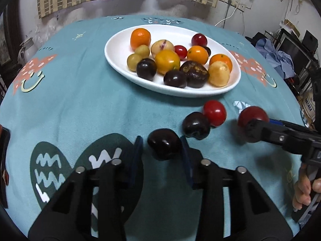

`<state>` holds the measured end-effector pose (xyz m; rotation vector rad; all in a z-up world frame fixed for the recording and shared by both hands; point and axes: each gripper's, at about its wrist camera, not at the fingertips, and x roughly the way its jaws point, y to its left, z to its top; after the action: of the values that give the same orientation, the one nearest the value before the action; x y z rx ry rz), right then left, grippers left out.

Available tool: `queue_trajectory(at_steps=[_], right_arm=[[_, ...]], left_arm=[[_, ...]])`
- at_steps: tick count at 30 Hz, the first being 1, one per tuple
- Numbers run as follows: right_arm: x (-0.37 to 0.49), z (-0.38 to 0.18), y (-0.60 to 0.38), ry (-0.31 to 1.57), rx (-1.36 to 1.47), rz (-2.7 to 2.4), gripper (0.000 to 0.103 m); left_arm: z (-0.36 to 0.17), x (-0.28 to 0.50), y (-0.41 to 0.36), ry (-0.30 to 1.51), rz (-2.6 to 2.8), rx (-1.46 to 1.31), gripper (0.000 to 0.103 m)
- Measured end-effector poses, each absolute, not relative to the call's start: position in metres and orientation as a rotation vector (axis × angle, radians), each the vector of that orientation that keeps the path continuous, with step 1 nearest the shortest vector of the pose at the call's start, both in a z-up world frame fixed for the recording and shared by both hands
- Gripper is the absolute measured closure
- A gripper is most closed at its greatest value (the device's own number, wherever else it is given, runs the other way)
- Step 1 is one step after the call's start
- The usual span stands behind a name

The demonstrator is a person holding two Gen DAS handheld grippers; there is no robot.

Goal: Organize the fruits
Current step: 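Carry both plums over the plate and open both tools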

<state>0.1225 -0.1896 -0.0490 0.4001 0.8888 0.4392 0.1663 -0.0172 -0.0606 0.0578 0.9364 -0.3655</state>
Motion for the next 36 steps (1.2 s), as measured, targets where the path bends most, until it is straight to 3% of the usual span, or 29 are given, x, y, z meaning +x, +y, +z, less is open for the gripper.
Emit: queue_trajectory(at_steps=[6, 12, 17, 23, 24, 26, 27, 28, 29, 36], right_arm=[[0.115, -0.039, -0.188, 0.819, 0.318, 0.374, 0.063], [0.108, -0.006, -0.187, 0.666, 0.150, 0.249, 0.063], [0.155, 0.018, -0.175, 0.666, 0.084, 0.225, 0.063], [0.226, 0.000, -0.167, 0.726, 0.115, 0.222, 0.062], [0.236, -0.005, -0.166, 0.733, 0.113, 0.214, 0.062], [0.253, -0.014, -0.167, 0.763, 0.099, 0.178, 0.061], [0.256, -0.015, -0.169, 0.761, 0.101, 0.166, 0.057], [0.256, -0.014, -0.171, 0.757, 0.102, 0.151, 0.053], [0.253, -0.011, -0.175, 0.732, 0.114, 0.142, 0.039], [0.186, 0.015, -0.188, 0.664, 0.175, 0.207, 0.038]], left_arm=[[-0.057, 0.158, -0.031, 0.846, -0.315, 0.158, 0.071], [-0.011, 0.151, -0.005, 0.665, -0.149, 0.094, 0.071], [0.026, 0.203, 0.005, 0.692, -0.111, -0.048, 0.071], [0.011, 0.259, -0.018, 0.723, -0.061, 0.002, 0.070], [0.006, 0.266, -0.021, 0.737, -0.066, 0.006, 0.069], [-0.006, 0.273, -0.023, 0.763, -0.071, 0.014, 0.049], [-0.009, 0.274, -0.022, 0.762, -0.072, 0.009, 0.045], [-0.011, 0.274, -0.021, 0.759, -0.074, 0.005, 0.044], [-0.011, 0.273, -0.021, 0.760, -0.074, 0.012, 0.044], [-0.005, 0.234, -0.015, 0.747, -0.069, 0.025, 0.041]])
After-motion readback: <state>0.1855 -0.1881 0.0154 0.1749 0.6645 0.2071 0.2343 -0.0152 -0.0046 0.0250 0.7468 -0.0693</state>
